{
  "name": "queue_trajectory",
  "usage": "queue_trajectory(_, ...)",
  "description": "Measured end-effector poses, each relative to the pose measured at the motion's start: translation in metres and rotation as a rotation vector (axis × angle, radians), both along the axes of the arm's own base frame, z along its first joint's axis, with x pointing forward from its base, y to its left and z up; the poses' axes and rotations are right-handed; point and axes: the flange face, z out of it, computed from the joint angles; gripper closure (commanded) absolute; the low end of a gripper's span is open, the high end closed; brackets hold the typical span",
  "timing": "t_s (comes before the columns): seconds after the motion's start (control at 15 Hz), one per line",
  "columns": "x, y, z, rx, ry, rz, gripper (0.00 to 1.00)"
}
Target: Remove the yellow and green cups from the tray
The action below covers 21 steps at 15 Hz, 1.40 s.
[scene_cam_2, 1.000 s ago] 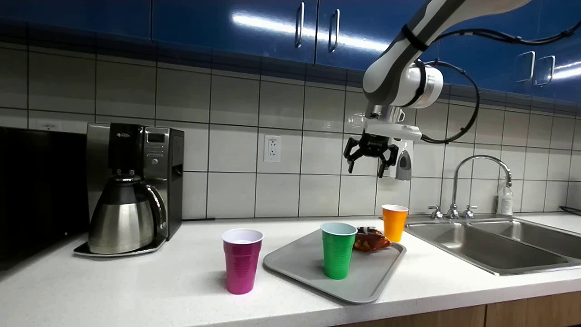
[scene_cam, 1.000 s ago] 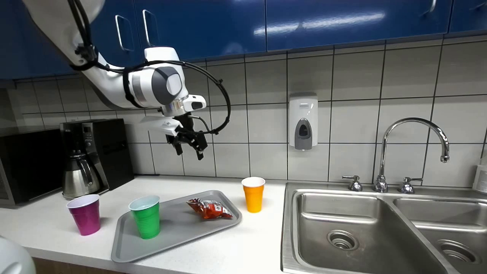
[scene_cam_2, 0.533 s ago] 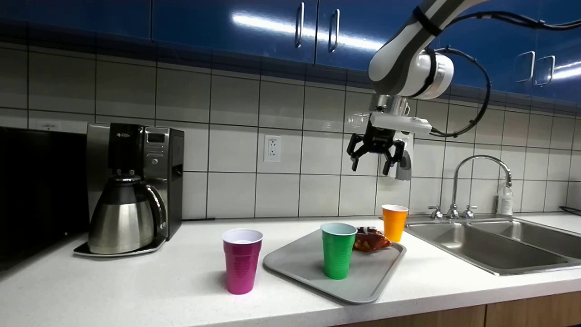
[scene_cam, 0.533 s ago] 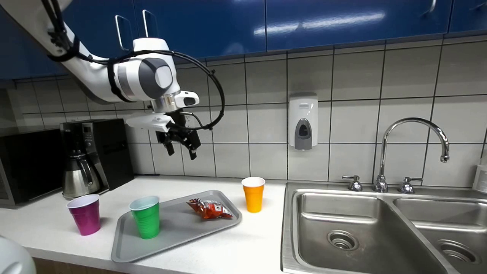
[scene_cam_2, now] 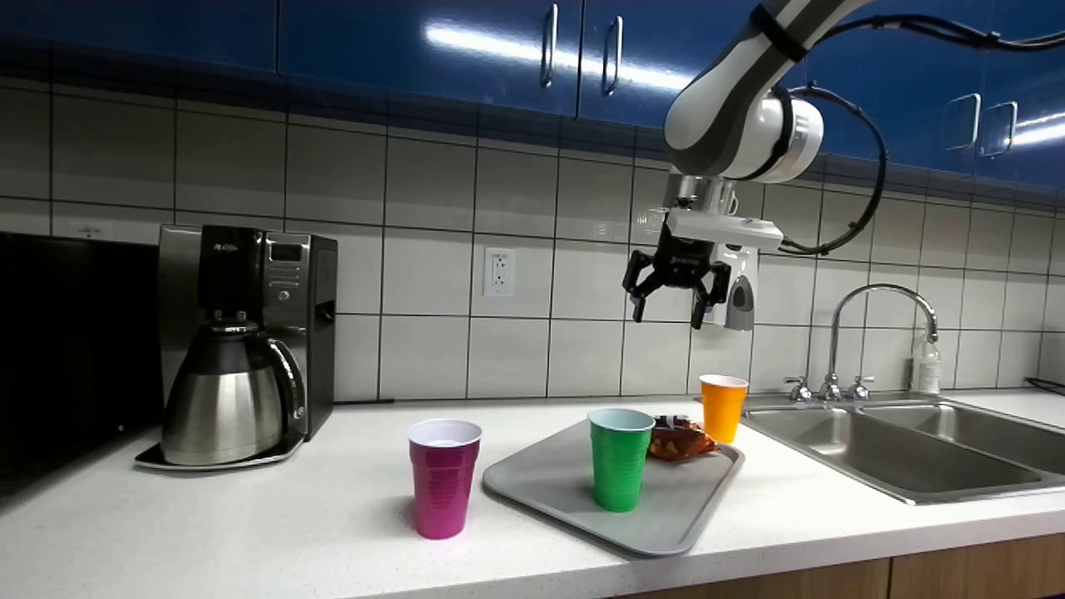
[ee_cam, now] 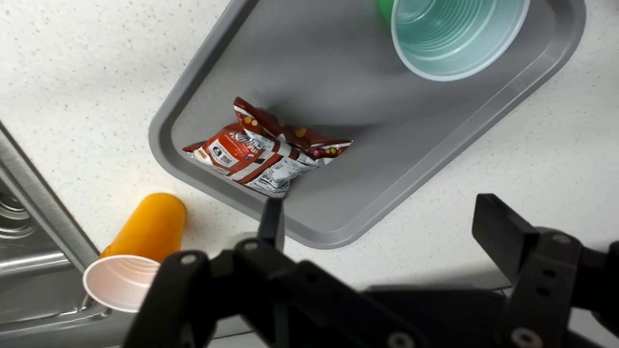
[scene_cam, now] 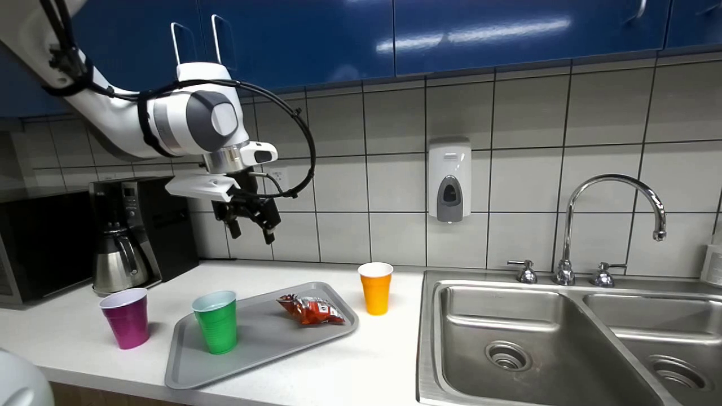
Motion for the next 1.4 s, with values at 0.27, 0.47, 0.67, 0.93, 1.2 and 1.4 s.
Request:
queue_trajectory(0.27,-0.005,0.024,-0.001,0.001,0.002,0.002,0.00)
queue_trajectory(0.47,-0.010,0.036,-0.002,0.000,0.011,0.003,0.00)
queue_trajectory(0.67,-0.018,0.045,-0.002,-0.006,0.027,0.010,0.00)
queue_trajectory(0.93,-0.029,0.051,-0.008,-0.016,0.055,0.010,0.00)
queue_trajectory(1.2,-0.036,0.051,-0.018,-0.026,0.086,0.008,0.00)
queue_trajectory(1.4,-0.040,0.050,-0.024,-0.030,0.101,0.008,0.00)
